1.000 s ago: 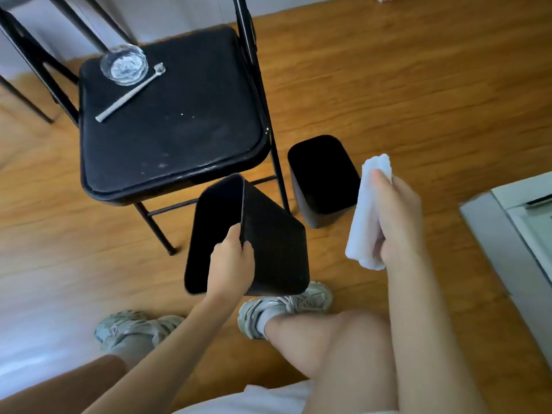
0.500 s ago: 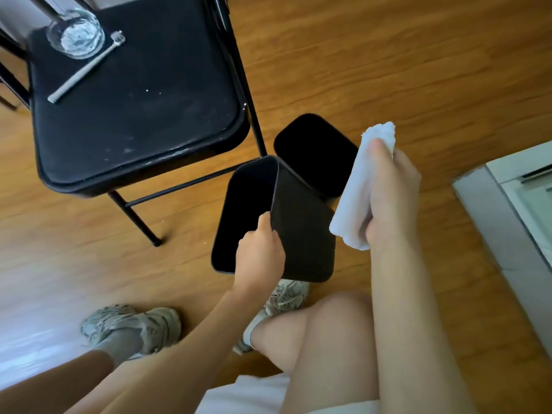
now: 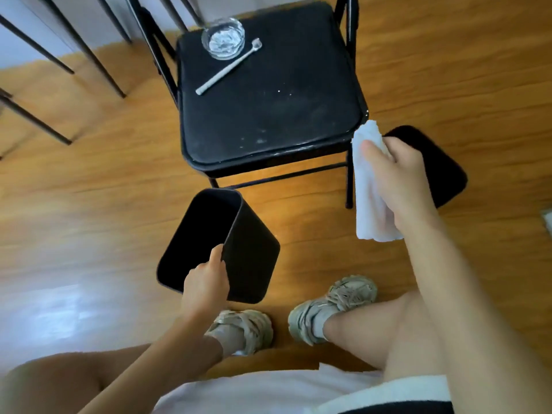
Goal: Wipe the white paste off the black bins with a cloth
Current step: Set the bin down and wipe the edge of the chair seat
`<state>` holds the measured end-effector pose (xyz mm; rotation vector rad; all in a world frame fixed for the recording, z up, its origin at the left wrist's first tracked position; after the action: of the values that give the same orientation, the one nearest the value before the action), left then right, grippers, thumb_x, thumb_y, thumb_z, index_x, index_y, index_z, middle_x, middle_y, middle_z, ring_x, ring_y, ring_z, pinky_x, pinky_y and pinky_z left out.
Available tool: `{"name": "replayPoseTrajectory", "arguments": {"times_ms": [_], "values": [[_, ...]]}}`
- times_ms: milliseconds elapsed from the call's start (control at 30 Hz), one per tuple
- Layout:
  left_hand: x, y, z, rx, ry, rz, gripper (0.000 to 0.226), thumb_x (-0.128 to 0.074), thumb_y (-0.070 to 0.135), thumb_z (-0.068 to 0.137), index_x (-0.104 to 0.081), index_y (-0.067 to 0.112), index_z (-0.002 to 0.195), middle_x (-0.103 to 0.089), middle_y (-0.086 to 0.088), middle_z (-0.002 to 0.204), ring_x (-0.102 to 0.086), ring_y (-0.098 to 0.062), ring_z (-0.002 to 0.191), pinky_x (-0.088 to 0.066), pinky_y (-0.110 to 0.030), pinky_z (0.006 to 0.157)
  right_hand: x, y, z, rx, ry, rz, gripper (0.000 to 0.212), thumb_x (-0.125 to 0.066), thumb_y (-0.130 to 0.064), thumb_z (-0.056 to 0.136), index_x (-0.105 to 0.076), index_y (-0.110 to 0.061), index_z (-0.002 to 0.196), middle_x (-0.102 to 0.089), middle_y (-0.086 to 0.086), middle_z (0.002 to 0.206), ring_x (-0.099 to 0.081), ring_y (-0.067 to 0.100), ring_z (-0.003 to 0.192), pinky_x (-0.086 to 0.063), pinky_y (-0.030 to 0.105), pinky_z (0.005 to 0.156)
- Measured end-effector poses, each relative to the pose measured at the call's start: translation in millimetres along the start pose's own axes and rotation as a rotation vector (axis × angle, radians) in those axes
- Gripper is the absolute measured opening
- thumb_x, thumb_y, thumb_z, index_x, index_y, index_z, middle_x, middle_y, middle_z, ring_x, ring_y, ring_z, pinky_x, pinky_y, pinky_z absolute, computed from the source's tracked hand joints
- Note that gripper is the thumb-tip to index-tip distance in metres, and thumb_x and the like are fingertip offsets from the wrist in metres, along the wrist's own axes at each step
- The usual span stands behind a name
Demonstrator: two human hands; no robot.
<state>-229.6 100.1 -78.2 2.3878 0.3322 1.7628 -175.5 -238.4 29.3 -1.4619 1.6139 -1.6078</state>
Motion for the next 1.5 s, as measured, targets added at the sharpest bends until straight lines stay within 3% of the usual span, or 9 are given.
{"name": "replayPoseTrajectory", "arguments": {"times_ms": [267, 433, 733, 867, 1000, 1133, 1233, 1333, 1500], "values": [[1, -117, 38, 0.239, 0.052, 0.063, 0.042, -0.044, -0.004, 0.093, -0.042, 0.001, 0.134, -0.063, -0.016, 0.074, -0.051, -0.032, 0.058, -0.034, -0.036, 0.054, -59, -13, -7, 0.053, -0.05, -0.133, 0.015, -0.052, -0.037, 0.091, -0.061, -0.025, 0.089, -0.059, -0.011, 0.077, -0.056, 0.004, 0.076, -0.04, 0.026, 0.062], [-30, -160, 65, 0.306, 0.085, 0.092, 0.044, -0.045, -0.011, 0.086, -0.044, -0.005, 0.129, -0.063, -0.027, 0.073, -0.061, -0.046, 0.064, -0.034, -0.041, 0.055, -68, -5, -4, 0.031, -0.02, -0.143, 0.028, -0.052, -0.035, 0.091, -0.046, -0.031, 0.065, -0.048, -0.022, 0.055, -0.048, -0.006, 0.058, -0.033, 0.019, 0.056], [-68, -173, 72, 0.588, 0.071, -0.122, 0.033, -0.035, 0.011, 0.103, -0.043, 0.001, 0.134, -0.062, -0.034, 0.103, -0.059, -0.05, 0.095, -0.037, -0.046, 0.068, -72, -4, 5, 0.035, -0.03, -0.164, 0.018, -0.051, -0.038, 0.092, -0.053, -0.03, 0.077, -0.054, -0.015, 0.07, -0.054, 0.001, 0.071, -0.037, 0.02, 0.059], [-63, -176, 76, 0.556, -0.009, -0.082, 0.031, -0.039, 0.014, 0.103, -0.045, 0.002, 0.131, -0.063, -0.031, 0.108, -0.061, -0.047, 0.097, -0.043, -0.046, 0.071, -70, -5, 6, 0.021, -0.036, -0.149, 0.016, -0.05, -0.04, 0.093, -0.059, -0.028, 0.085, -0.059, -0.014, 0.076, -0.058, 0.002, 0.077, -0.039, 0.021, 0.061], [-45, -159, 66, 0.658, 0.047, -0.345, 0.052, -0.046, 0.012, 0.099, -0.032, 0.007, 0.149, -0.049, -0.025, 0.14, -0.049, -0.045, 0.124, -0.043, -0.053, 0.096, -74, -9, 2, 0.022, -0.051, -0.141, 0.022, -0.046, -0.042, 0.094, -0.061, -0.027, 0.102, -0.061, -0.016, 0.086, -0.057, -0.001, 0.084, -0.037, 0.018, 0.062], [34, -46, 48, 0.338, 0.393, -0.646, 0.042, -0.048, 0.01, 0.099, -0.044, 0.01, 0.141, -0.049, -0.009, 0.14, -0.047, -0.021, 0.129, -0.042, -0.038, 0.107, -76, -7, -3, -0.077, -0.077, -0.028, 0.026, -0.035, -0.044, 0.099, -0.058, -0.031, 0.103, -0.059, -0.021, 0.09, -0.054, -0.005, 0.086, -0.036, 0.016, 0.065], [67, 83, 29, -0.07, 0.107, -0.902, 0.034, -0.048, 0.022, 0.102, -0.05, 0.022, 0.136, -0.057, 0.01, 0.127, -0.053, 0.005, 0.115, -0.045, -0.012, 0.092, -79, -15, -8, -0.061, -0.131, 0.055, 0.03, -0.036, -0.039, 0.1, -0.057, -0.036, 0.122, -0.059, -0.024, 0.11, -0.053, -0.005, 0.1, -0.039, 0.016, 0.078], [69, 163, 22, -0.254, -0.245, -1.088, 0.042, -0.048, 0.038, 0.101, -0.044, 0.025, 0.141, -0.058, 0.014, 0.127, -0.055, 0.005, 0.113, -0.048, -0.012, 0.088, -82, -30, -19, 0.123, -0.16, -0.023, 0.032, -0.04, -0.032, 0.101, -0.048, -0.03, 0.132, -0.055, -0.019, 0.118, -0.051, -0.008, 0.104, -0.041, 0.008, 0.078], [75, 186, 36, -0.27, -0.235, -1.149, 0.05, -0.061, 0.038, 0.094, -0.045, 0.021, 0.139, -0.063, 0.01, 0.119, -0.064, -0.004, 0.105, -0.055, -0.022, 0.079, -60, -33, -11, 0.145, -0.096, 0.052, 0.048, -0.057, -0.027, 0.093, -0.043, -0.032, 0.138, -0.051, -0.016, 0.129, -0.05, 0.0, 0.112, -0.046, 0.01, 0.08]]}}
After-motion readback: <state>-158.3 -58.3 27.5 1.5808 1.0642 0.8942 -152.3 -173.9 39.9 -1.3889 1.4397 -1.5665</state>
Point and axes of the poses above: each hand's wrist, its own z-axis towards the middle knuckle, its own x-axis out of the back of the hand, y = z × x, the point moved 8 cm from there along z, towards the middle knuckle
